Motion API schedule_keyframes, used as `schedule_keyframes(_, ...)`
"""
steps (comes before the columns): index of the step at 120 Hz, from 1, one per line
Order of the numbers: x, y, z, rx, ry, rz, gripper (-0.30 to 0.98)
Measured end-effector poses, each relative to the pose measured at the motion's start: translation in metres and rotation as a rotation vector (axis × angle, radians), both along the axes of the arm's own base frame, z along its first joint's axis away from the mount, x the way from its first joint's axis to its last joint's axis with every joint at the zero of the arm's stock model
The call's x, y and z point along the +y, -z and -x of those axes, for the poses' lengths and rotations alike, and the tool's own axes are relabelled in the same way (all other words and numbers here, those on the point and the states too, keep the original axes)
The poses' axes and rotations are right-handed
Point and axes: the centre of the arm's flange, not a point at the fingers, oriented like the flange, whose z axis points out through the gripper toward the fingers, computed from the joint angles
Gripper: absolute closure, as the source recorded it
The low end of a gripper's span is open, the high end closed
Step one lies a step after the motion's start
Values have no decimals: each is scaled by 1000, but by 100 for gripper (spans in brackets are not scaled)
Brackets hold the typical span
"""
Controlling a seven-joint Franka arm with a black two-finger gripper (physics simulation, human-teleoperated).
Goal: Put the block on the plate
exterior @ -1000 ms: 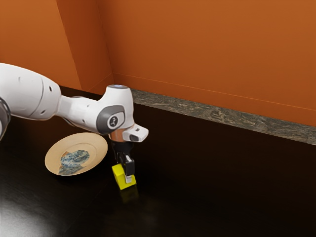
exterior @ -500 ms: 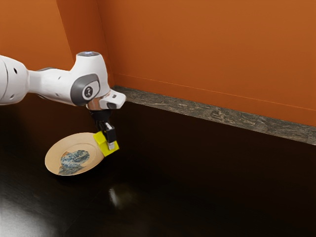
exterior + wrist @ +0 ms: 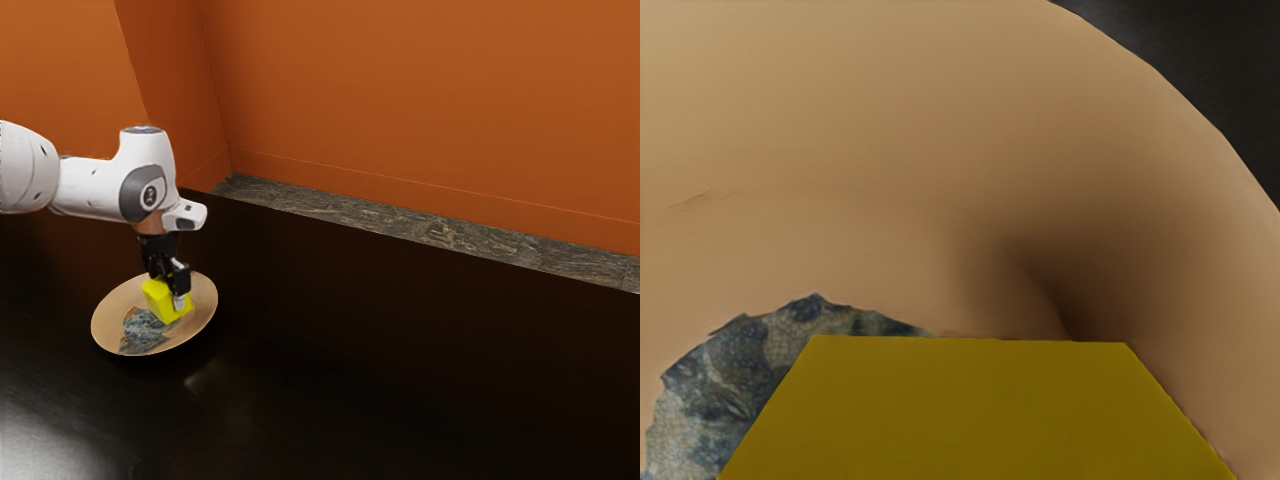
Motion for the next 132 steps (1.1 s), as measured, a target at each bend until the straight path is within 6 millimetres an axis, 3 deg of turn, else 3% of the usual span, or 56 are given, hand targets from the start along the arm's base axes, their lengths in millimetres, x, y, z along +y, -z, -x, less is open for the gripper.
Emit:
schedule_keyframes(28, 4, 1, 2, 6, -5, 7, 13)
schedule_keyframes(56, -6, -61, 5, -62, 14, 10, 4)
schedule_keyframes(78, -46, -112, 6, -116, 94, -1, 2)
schedule_keyframes(92, -61, -154, -2, -160, 135, -19, 1)
schedule_keyframes(114, -111, -211, -16, -213, 262, -37, 0)
schedule_keyframes(132, -141, -235, -18, -221, 335, -31, 0)
